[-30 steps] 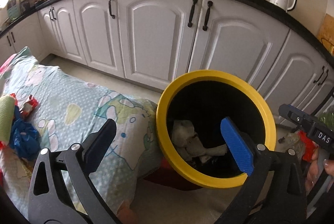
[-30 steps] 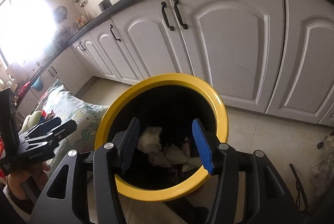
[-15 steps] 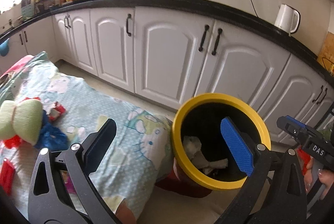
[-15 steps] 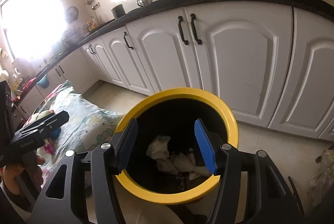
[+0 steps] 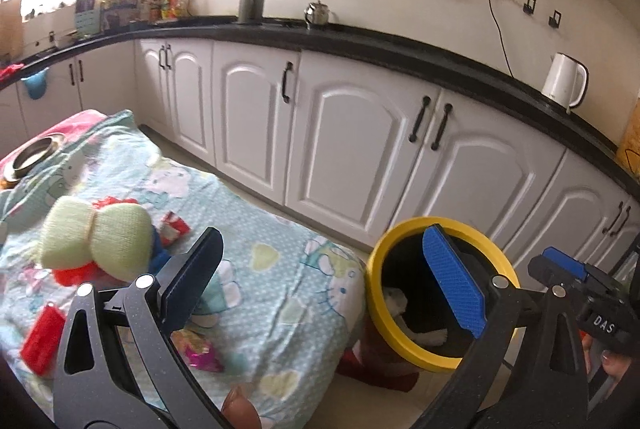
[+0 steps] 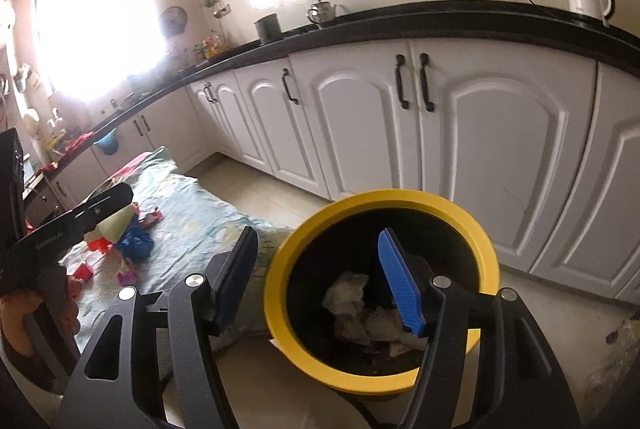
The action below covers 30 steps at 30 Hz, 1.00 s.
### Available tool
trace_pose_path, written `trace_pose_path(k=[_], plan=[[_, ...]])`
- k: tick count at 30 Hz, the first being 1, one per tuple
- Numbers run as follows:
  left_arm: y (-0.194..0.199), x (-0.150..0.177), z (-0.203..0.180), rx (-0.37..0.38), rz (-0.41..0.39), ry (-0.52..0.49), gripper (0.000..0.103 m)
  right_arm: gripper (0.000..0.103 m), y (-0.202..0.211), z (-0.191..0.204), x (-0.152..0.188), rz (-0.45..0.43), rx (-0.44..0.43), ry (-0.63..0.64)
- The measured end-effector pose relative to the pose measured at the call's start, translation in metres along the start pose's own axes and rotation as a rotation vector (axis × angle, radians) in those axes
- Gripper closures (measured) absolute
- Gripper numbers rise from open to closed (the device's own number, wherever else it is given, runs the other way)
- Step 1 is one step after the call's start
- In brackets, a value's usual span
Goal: Collect trash
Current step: 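Move both open grippers back toward the trash on the blanket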
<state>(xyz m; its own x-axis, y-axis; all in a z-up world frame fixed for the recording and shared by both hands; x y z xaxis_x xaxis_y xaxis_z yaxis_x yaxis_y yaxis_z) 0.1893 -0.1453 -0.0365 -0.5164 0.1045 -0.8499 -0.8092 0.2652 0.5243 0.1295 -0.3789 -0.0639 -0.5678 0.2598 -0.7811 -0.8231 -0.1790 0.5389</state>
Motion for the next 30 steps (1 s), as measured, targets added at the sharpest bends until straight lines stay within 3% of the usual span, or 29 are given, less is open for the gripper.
trace_pose_path(k=[30], plan=[[0.048, 0.001, 0.122, -0.185, -0.092, 0.181, 0.011, 0.034, -0.026, 0.132, 0.016, 0.069, -0.181, 0.176]])
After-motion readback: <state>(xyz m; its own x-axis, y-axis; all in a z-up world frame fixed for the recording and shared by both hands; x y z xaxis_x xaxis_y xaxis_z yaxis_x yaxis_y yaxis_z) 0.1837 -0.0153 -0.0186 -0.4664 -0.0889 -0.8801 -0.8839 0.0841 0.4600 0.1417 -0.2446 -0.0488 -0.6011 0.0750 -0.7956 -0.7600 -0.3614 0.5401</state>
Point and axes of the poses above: each gripper's, at about its wrist camera, not at the fingertips, and y roughly against the way its jaws point, z to its left, x to its underside, the point moved 6 cm from there along -y, roughly the way its jaws point, and after that the axes turned 6 degrees about -y, right-handed, at the moved point
